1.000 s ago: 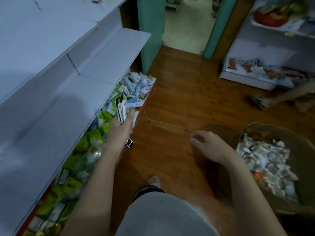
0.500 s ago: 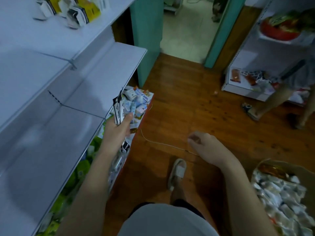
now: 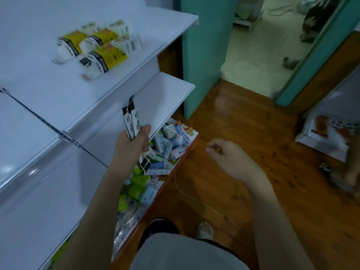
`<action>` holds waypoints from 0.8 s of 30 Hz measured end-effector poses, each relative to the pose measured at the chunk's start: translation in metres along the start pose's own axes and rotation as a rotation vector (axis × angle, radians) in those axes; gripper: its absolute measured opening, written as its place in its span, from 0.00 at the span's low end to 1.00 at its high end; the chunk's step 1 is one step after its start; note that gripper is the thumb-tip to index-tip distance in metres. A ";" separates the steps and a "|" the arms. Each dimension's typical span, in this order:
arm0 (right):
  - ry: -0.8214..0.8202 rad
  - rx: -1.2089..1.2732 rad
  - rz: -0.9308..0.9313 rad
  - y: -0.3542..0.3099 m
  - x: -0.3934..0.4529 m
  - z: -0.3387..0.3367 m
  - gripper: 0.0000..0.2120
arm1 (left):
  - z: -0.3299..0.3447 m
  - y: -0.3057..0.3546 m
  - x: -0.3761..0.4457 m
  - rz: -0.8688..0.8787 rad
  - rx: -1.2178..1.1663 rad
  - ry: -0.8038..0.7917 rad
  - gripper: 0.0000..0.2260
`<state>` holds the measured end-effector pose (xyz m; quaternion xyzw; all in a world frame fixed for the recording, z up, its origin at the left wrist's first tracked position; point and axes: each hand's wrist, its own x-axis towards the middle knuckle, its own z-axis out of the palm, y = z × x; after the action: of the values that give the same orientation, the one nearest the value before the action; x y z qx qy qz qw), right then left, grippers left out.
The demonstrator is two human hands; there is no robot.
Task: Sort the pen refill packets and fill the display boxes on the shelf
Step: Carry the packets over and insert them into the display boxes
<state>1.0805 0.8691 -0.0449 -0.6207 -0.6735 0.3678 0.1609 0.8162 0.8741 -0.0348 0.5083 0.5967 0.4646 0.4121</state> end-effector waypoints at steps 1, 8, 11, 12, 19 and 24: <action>0.000 0.027 -0.052 -0.008 0.015 -0.004 0.08 | 0.002 0.007 0.010 0.017 -0.008 0.006 0.21; -0.217 0.449 -0.336 -0.117 0.111 0.003 0.18 | -0.012 0.069 0.088 0.253 -0.203 0.122 0.16; -0.304 0.481 -0.449 -0.170 0.147 0.008 0.25 | -0.032 0.091 0.122 0.342 -0.299 0.208 0.16; -0.324 0.492 -0.486 -0.185 0.159 0.009 0.22 | -0.040 0.095 0.134 0.361 -0.328 0.239 0.16; -0.316 0.479 -0.666 -0.261 0.241 0.012 0.04 | -0.100 0.109 0.197 0.283 -0.337 0.353 0.17; -0.372 0.392 -0.718 -0.298 0.291 0.015 0.05 | -0.153 0.103 0.222 0.279 -0.274 0.368 0.10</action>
<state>0.8048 1.1546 0.0819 -0.2285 -0.7813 0.5147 0.2690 0.6597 1.0780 0.0962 0.4322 0.5172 0.6778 0.2937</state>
